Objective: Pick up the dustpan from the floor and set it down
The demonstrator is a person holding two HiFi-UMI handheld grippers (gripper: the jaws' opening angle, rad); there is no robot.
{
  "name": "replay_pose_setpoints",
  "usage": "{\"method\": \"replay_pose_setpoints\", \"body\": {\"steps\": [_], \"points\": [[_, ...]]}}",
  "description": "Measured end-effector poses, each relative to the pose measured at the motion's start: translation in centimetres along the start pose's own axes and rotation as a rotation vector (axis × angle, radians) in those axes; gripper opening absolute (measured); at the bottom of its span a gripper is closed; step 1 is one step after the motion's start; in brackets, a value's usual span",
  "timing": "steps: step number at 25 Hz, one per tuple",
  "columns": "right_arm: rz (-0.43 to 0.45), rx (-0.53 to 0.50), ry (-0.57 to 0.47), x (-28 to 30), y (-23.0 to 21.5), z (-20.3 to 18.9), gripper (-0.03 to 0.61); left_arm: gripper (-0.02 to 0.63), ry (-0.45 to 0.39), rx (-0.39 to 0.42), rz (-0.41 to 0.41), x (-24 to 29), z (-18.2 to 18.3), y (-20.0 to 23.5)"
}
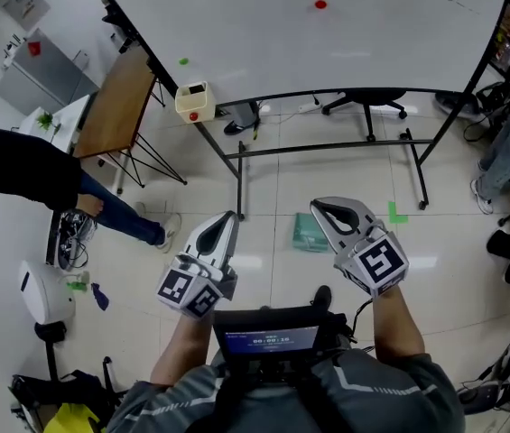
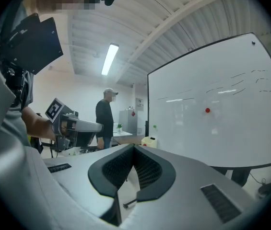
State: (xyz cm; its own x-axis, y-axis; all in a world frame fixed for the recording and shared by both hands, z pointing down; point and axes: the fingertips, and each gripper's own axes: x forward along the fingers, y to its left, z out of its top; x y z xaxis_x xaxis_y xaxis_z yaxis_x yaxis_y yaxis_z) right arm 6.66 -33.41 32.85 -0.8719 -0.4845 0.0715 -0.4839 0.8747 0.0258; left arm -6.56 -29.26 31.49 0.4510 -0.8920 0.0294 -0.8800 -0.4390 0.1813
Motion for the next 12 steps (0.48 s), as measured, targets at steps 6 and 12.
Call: {"method": "replay_pose_setpoints", "body": {"steps": [6, 12], "points": [[-0.069, -0.015, -0.05, -0.1, 8.4, 2.0, 0.025, 0.031, -0.019, -0.002, 0.025, -10.5, 0.1, 2.2], [-0.202, 0.061, -0.061, -1.3, 17.8, 3.4, 0.025, 0.031, -0.06, -0.01, -0.025, -21.3, 1.1, 4.7]]}}
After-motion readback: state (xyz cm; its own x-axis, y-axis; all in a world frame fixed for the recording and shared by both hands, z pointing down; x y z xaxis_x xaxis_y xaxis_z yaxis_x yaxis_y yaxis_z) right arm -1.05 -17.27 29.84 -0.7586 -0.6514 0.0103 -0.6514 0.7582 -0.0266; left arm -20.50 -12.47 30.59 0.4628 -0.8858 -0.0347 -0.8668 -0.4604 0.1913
